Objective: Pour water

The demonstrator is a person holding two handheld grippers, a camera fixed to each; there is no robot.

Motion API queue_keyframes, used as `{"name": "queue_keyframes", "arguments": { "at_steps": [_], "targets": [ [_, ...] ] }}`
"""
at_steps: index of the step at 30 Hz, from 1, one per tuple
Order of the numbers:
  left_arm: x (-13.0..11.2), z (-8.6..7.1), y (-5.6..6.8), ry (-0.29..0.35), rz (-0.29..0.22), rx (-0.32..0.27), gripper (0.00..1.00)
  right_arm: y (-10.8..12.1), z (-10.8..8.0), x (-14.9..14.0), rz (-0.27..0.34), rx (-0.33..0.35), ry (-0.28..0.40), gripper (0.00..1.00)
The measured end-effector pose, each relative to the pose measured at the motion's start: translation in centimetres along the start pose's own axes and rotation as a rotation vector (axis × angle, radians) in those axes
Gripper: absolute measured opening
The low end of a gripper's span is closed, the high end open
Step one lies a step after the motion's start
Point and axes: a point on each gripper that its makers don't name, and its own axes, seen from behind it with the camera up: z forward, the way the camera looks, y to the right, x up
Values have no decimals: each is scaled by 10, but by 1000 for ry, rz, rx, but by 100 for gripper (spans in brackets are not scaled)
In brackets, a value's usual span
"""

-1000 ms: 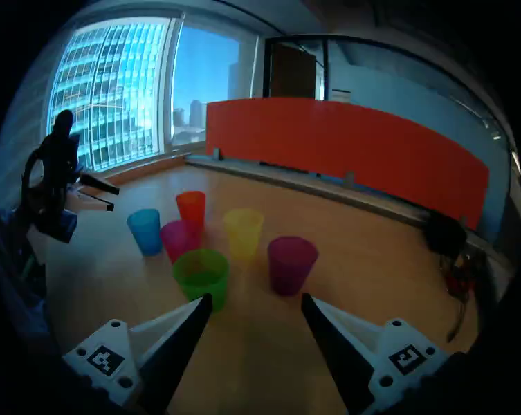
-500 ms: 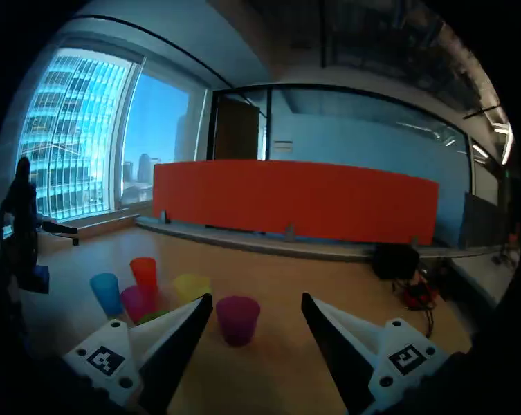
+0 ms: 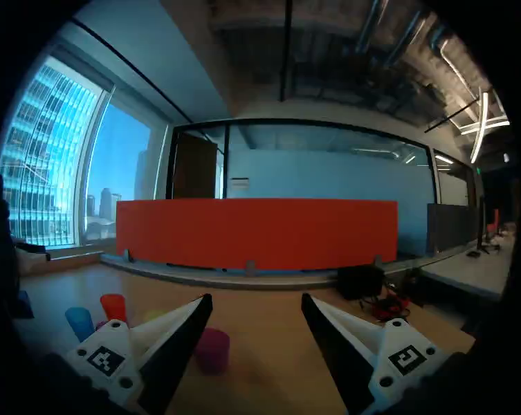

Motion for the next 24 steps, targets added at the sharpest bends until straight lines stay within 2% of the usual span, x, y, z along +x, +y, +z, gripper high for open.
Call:
{"name": "queue_keyframes", "arguments": {
  "at_steps": [3,9,24],
  "targets": [
    [-3,0,-1,2,-8,12,100,6,0,3,9,-26,28,100],
    [-4,0,-5,8,-8,39,100,11,0,0,14,-50,38,100],
    [-12,7,-5,19,79,102,100,11,-5,-23,47,-62,-6,99]
  ]
}}
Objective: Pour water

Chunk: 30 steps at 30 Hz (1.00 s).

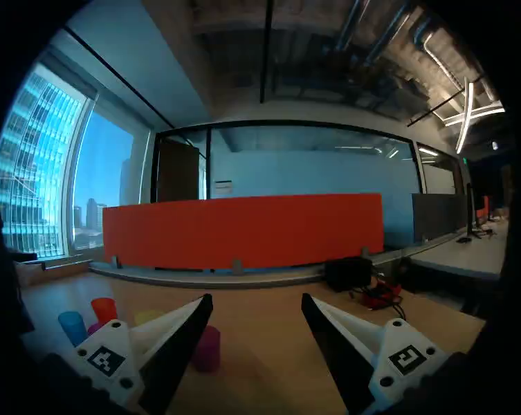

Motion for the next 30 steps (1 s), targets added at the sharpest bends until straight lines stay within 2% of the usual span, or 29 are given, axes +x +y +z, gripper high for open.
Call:
{"name": "queue_keyframes", "arguments": {
  "at_steps": [9,18,30],
  "targets": [
    [-9,5,4,13,-30,2,100,1,-3,0,-5,-4,-7,99],
    [-35,4,2,0,-76,7,100,7,-7,2,-20,-14,-23,99],
    [-50,4,-7,5,-64,24,100,6,-8,0,9,-20,-34,99]
  ]
}}
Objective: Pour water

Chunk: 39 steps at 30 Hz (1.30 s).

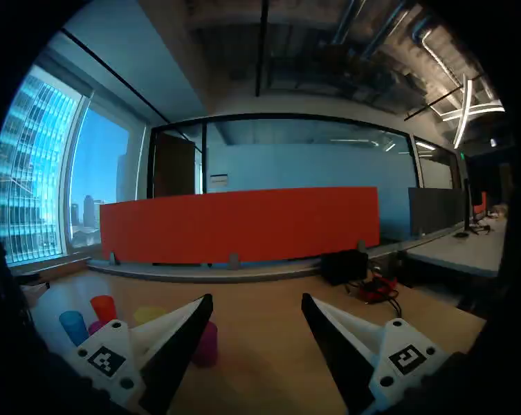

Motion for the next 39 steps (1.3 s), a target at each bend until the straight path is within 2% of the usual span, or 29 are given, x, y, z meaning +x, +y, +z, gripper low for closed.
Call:
{"name": "queue_keyframes", "arguments": {
  "at_steps": [12,32,39],
  "targets": [
    [-6,3,-4,-11,-46,1,100,-1,-1,3,-2,-1,1,99],
    [-7,2,-3,-12,-45,-4,100,3,1,4,-12,-9,10,99],
    [-6,2,-2,-12,-44,-4,100,1,3,-6,-52,7,10,99]
  ]
}}
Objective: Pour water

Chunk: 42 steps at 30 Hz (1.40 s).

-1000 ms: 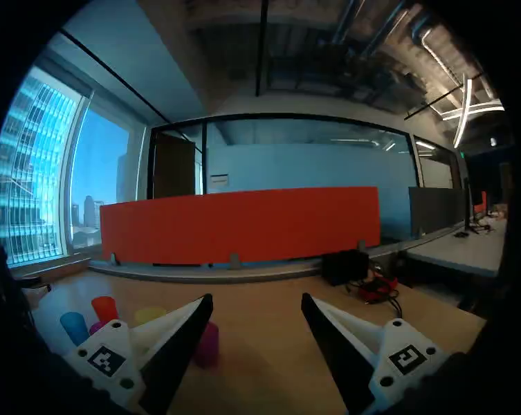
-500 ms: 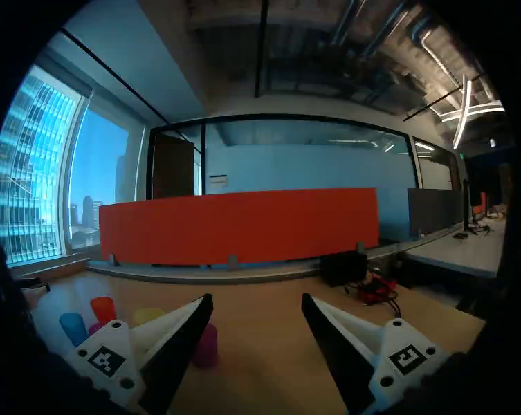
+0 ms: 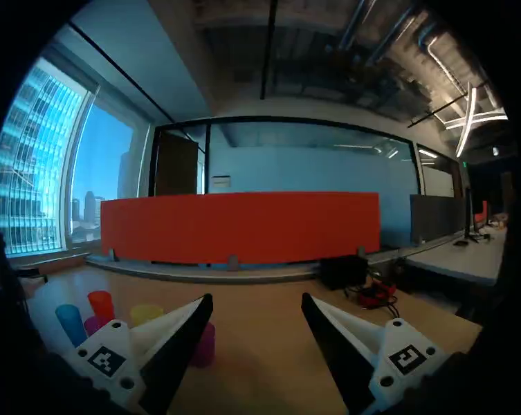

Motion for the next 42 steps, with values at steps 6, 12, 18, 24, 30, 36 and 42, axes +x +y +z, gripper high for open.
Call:
{"name": "queue_keyframes", "arguments": {
  "at_steps": [6,12,18,24,30,36,42],
  "targets": [
    [0,0,-1,0,0,0,100,-3,5,-3,-22,3,17,99],
    [-1,-1,-1,0,0,0,100,-10,9,-4,23,32,40,99],
    [0,-1,-1,0,0,0,100,-7,14,-10,41,31,62,99],
    [0,0,-1,0,0,0,100,-4,16,-23,31,32,54,99],
    [-1,0,-2,0,0,0,100,3,17,-33,18,17,38,99],
    [-1,0,-1,0,0,0,100,5,20,-41,35,15,26,99],
    [-1,-1,-1,0,0,0,100,5,22,-46,26,16,10,99]
  ]
}}
